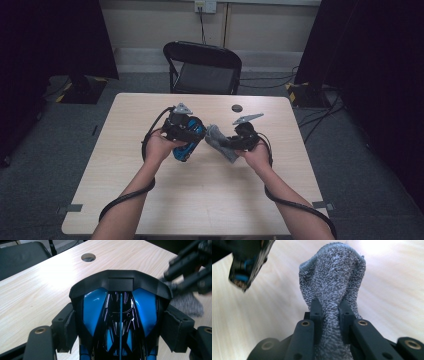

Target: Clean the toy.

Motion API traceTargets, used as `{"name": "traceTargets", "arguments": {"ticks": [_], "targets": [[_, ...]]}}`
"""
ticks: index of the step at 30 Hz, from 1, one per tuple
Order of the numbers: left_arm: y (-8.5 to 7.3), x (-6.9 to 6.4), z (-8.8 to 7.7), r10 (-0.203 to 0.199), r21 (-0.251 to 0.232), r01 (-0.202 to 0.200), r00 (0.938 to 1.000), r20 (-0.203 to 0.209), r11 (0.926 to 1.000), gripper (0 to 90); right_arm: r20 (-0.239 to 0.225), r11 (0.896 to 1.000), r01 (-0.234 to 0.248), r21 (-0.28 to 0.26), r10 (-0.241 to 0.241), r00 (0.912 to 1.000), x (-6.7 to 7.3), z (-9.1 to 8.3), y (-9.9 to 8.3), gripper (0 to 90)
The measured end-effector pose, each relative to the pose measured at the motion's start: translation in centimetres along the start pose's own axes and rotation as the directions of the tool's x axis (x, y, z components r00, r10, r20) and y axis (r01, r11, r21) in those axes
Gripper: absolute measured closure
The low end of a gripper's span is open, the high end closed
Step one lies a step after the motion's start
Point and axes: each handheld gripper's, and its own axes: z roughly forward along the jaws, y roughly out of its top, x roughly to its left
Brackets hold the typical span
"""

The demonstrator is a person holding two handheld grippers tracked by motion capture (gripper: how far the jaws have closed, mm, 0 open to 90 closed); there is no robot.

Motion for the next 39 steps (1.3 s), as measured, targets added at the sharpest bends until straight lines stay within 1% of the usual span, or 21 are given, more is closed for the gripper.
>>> {"name": "traceTargets", "arguments": {"ticks": [3,5,9,10,12,13,15,16,20,22,24,25,26,31,32,37,39], "targets": [[0.0,-0.2,0.3,0.006,-0.001,-0.006,0.9999,0.01,1.0,25.3,0.024,1.0,-0.017,-0.025,0.017,0.9996,-0.4,-0.7,0.7,78.3],[0.0,-0.4,0.4,0.007,0.001,-0.007,0.9998,0.017,1.0,25.3,0.023,0.999,-0.021,-0.042,0.022,0.9995,-0.6,-1.0,1.1,78.3],[-0.1,-0.7,0.8,0.008,0.001,-0.008,0.9996,0.026,1.0,25.3,0.031,0.998,-0.02,-0.057,0.021,0.9993,-0.4,-1.3,2.0,78.3],[-0.1,-0.8,0.9,0.009,0.003,-0.009,0.9996,0.027,1.0,25.3,0.022,0.998,-0.022,-0.063,0.023,0.9995,-0.3,-1.3,2.2,78.3],[-0.1,-0.9,1.1,0.011,0.007,-0.012,0.9994,0.032,0.9999,25.3,0.028,0.998,-0.016,-0.068,0.018,0.9994,-0.2,-1.2,2.4,78.3],[-0.1,-0.9,1.1,0.011,0.007,-0.012,0.9994,0.032,0.9999,25.3,0.024,0.998,-0.016,-0.068,0.018,0.9996,-0.1,-1.2,2.5,78.4],[-0.1,-1.2,1.3,0.023,0.011,-0.024,0.999,0.037,0.9997,25.4,0.02,0.997,-0.017,-0.076,0.019,0.9996,0.1,-1.0,2.7,78.3],[0.0,-1.3,1.4,0.027,0.012,-0.028,0.9988,0.039,0.9995,25.4,0.007,0.997,-0.016,-0.081,0.016,0.9998,0.3,-0.9,2.8,78.4],[0.0,-1.3,1.5,0.035,0.015,-0.036,0.9984,0.044,0.9993,25.4,-0.014,0.997,-0.002,-0.079,0.001,0.9999,0.9,-0.5,2.9,78.4],[0.0,-1.3,1.6,0.035,0.015,-0.036,0.9987,0.038,0.9992,25.4,-0.029,0.997,0.004,-0.078,-0.006,0.9996,1.3,-0.3,2.8,78.4],[0.0,-1.3,1.6,0.034,0.017,-0.035,0.9988,0.035,0.9992,25.4,-0.034,0.997,0.004,-0.08,-0.007,0.9994,1.4,-0.3,2.8,78.4],[0.0,-1.2,1.6,0.034,0.021,-0.035,0.9989,0.033,0.9992,25.4,-0.043,0.997,0.0,-0.079,-0.004,0.9991,1.5,-0.2,2.8,78.4],[0.0,-1.2,1.6,0.036,0.023,-0.037,0.9988,0.031,0.999,25.4,-0.045,0.997,0.008,-0.077,-0.011,0.9989,1.7,-0.1,2.7,78.5],[0.0,-1.0,1.4,0.031,0.014,-0.031,0.9991,0.029,0.9994,25.4,-0.06,0.997,-0.003,-0.076,-0.002,0.9982,1.6,0.0,2.5,78.4],[0.0,-1.0,1.4,0.027,0.011,-0.027,0.9993,0.027,0.9996,25.4,-0.06,0.998,0.002,-0.066,-0.006,0.9982,1.7,0.2,2.3,78.4],[0.1,-0.9,1.3,0.03,0.011,-0.03,0.9993,0.023,0.9995,25.3,-0.066,0.998,0.004,-0.065,-0.008,0.9978,1.8,0.5,2.1,78.4],[0.1,-0.7,1.2,0.029,0.013,-0.03,0.9994,0.019,0.9995,25.4,-0.071,0.998,0.013,-0.063,-0.018,0.9973,1.8,0.5,2.0,78.4]]}}
